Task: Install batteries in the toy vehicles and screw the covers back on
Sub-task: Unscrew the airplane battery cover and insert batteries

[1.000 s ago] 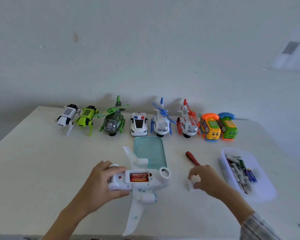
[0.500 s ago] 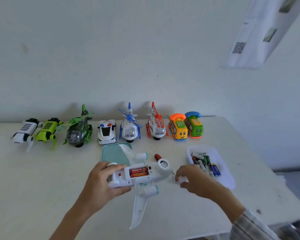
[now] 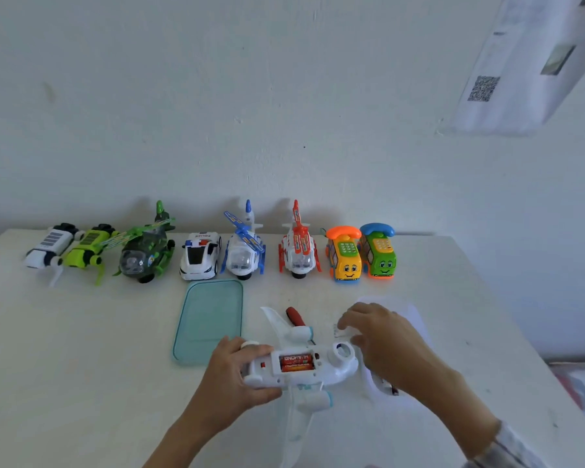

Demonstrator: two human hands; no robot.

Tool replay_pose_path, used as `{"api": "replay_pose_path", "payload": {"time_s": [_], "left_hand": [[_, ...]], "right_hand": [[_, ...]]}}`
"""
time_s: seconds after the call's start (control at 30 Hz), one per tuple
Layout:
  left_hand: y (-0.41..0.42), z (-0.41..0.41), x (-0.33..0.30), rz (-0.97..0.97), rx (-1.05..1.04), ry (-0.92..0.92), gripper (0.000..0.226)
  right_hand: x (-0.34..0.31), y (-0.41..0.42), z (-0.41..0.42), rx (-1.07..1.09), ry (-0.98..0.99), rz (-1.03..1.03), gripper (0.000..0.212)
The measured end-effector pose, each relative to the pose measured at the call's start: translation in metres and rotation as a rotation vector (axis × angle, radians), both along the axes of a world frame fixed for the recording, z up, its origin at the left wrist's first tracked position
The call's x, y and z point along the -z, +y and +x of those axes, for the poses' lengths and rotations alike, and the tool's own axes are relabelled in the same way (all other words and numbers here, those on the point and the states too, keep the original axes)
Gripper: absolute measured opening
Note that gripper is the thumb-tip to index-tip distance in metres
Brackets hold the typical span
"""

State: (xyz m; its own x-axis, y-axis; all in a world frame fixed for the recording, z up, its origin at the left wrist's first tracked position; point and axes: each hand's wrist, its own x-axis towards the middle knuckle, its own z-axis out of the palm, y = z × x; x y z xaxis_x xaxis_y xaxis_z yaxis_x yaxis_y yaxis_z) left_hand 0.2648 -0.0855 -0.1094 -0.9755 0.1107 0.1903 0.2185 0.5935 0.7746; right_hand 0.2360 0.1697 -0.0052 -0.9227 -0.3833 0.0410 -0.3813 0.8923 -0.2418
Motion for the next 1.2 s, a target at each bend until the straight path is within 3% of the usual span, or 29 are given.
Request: {"api": "replay_pose_path", "payload": {"time_s": [0.1, 0.27, 0.37, 0.57, 0.67, 0.97, 1.2], "left_hand": [[0.007, 0.001, 0.003, -0.014, -0.013, -0.01, 0.062], [0.012, 0.002, 0.002, -0.007, -0.043, -0.027, 0.054], [0.014, 0.001, -0.002, -0.063, -0.035, -0.034, 0.057], [0.019, 0.005, -0.004, -0.2, -0.055, -0.019, 0.06], [0.021, 0.006, -0.007, -0.2, -0.072, -0.059, 0.056], [0.025, 0.007, -0.01, -0.198, -0.104, -0.134, 0.077], [0.025, 0.007, -0.007, -0.173, -0.114, -0.154, 0.067]], "right_hand": [[0.016, -0.008, 0.001, -0.149, 0.097, -0.047, 0.029], [0.048, -0.02, 0.004, -0.29, 0.046, -0.125, 0.035], [0.063, -0.023, 0.002, -0.282, 0.091, -0.168, 0.044], [0.075, -0.023, -0.004, -0.325, 0.125, -0.265, 0.042], [0.079, -0.023, -0.005, -0.332, 0.105, -0.281, 0.039], [0.089, -0.02, -0.006, -0.37, 0.136, -0.332, 0.029], [0.095, -0.019, -0.007, -0.409, 0.165, -0.382, 0.026]]}}
